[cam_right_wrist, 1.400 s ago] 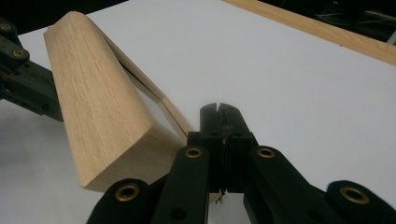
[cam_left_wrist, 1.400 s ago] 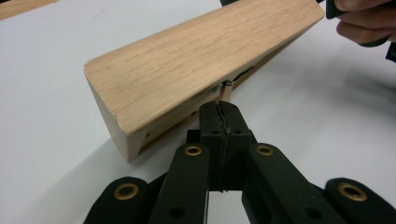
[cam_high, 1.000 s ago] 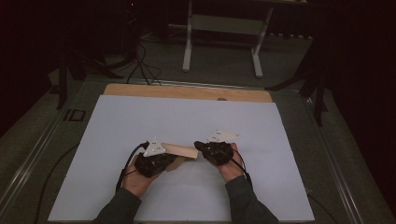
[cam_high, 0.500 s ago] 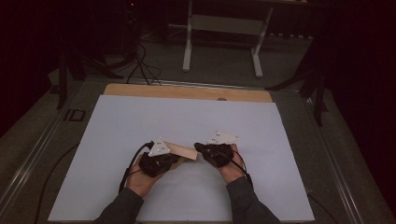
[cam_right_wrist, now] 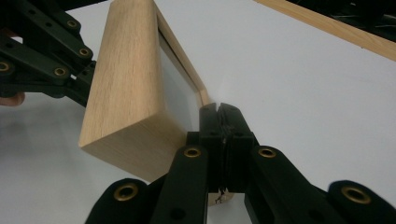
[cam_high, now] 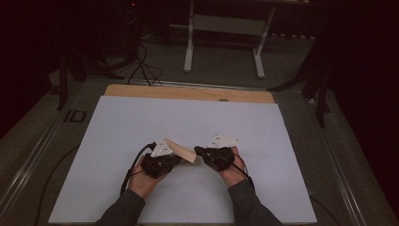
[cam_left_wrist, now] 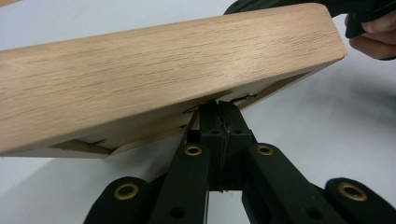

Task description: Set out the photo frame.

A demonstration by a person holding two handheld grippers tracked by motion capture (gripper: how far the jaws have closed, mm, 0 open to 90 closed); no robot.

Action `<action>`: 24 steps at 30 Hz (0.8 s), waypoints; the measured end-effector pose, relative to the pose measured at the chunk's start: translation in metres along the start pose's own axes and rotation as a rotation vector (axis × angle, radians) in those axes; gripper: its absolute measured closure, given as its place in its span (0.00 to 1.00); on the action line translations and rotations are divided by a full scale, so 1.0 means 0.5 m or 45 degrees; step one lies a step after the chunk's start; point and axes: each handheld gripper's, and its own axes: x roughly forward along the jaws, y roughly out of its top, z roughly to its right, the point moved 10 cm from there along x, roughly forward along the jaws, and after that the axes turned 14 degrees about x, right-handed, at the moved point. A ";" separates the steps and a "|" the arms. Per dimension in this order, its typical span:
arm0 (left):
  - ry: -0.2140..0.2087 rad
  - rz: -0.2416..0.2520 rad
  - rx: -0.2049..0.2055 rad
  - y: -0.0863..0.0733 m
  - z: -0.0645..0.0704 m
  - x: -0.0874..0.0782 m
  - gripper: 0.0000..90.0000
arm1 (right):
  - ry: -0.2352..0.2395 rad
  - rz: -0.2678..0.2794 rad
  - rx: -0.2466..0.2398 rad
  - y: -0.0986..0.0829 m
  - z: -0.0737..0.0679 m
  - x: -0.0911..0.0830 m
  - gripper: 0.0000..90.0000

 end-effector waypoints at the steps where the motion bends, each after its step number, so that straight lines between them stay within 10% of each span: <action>1: 0.002 -0.001 -0.003 0.000 0.000 0.001 0.99 | 0.001 0.000 -0.007 0.000 0.000 0.000 0.98; 24: 0.016 -0.031 -0.010 -0.008 -0.006 0.015 1.00 | 0.020 -0.021 -0.027 -0.009 -0.017 -0.001 0.99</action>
